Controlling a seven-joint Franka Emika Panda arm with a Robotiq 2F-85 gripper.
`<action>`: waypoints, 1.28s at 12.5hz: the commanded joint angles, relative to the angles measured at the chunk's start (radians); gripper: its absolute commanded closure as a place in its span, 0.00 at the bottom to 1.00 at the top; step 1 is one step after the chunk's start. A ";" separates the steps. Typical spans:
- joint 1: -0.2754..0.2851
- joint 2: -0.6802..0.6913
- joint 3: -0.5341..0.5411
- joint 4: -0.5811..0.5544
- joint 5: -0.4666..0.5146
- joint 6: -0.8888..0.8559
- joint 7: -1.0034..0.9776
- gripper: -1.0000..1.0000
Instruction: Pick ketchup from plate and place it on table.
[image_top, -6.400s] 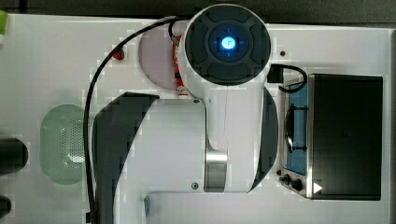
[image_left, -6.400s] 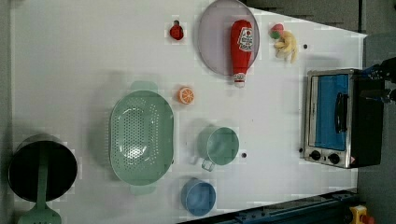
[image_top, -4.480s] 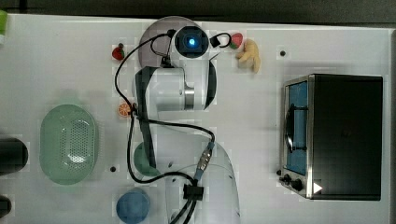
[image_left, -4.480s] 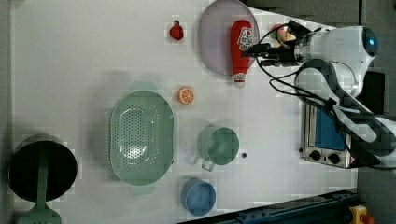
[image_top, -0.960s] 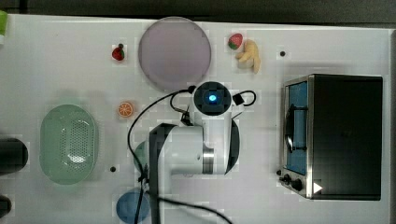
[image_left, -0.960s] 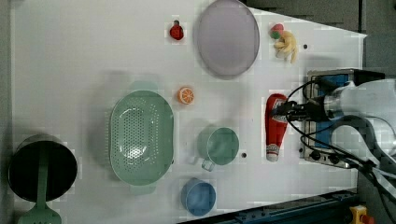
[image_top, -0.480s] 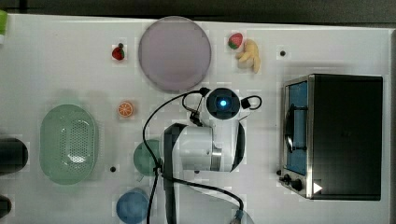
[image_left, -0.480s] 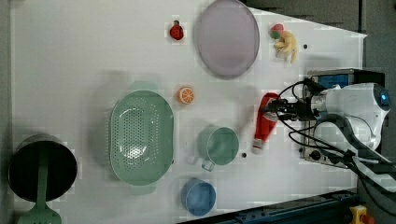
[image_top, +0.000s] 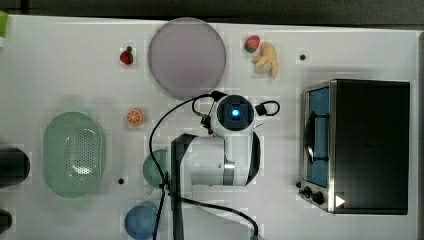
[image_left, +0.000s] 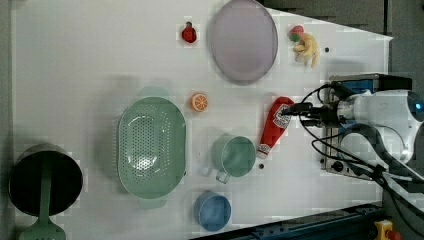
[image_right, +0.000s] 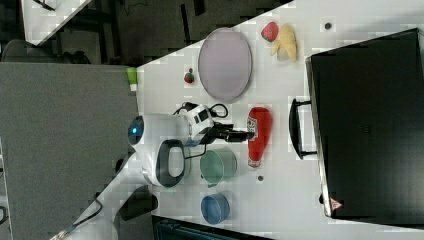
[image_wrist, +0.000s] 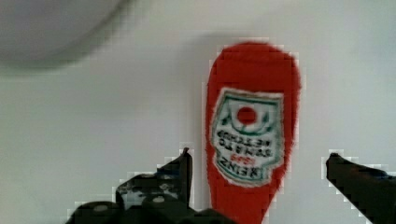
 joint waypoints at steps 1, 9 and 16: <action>-0.019 -0.147 -0.003 0.061 0.013 -0.096 0.298 0.00; -0.019 -0.309 0.000 0.408 0.014 -0.641 0.461 0.00; -0.010 -0.303 0.016 0.538 0.016 -0.853 0.454 0.00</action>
